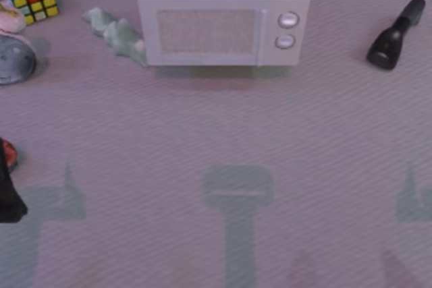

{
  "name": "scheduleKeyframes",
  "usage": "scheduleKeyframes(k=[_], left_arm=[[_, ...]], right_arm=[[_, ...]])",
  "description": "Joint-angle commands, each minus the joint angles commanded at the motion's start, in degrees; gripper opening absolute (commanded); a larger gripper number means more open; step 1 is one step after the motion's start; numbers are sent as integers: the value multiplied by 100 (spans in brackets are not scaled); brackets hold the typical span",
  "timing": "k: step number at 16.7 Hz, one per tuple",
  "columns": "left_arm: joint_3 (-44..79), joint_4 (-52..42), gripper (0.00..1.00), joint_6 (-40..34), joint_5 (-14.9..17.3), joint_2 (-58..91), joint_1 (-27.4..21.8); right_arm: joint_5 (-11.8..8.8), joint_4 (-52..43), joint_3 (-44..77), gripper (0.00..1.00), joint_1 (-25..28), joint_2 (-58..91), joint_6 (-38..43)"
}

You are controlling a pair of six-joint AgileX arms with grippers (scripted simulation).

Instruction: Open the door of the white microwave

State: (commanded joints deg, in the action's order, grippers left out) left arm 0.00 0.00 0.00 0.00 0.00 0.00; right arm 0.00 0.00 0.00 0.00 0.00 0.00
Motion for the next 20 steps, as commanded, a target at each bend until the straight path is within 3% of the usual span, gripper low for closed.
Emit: scheduleKeyframes(k=[4,7,11,20], left_arm=[[172,-11,100,-59,-89,175,-107],[834,-63,100,-276,-435,897,-504],[2247,-189,100,-730,-1178,2661,-1337],[6191,-531,100,-1993,-3220,8039,-3644]], right_arm=[[0,0,0,100,0,0,0],[0,0,0,100,0,0,0],[0,0,0,100,0,0,0],[0,0,0,100,0,0,0]])
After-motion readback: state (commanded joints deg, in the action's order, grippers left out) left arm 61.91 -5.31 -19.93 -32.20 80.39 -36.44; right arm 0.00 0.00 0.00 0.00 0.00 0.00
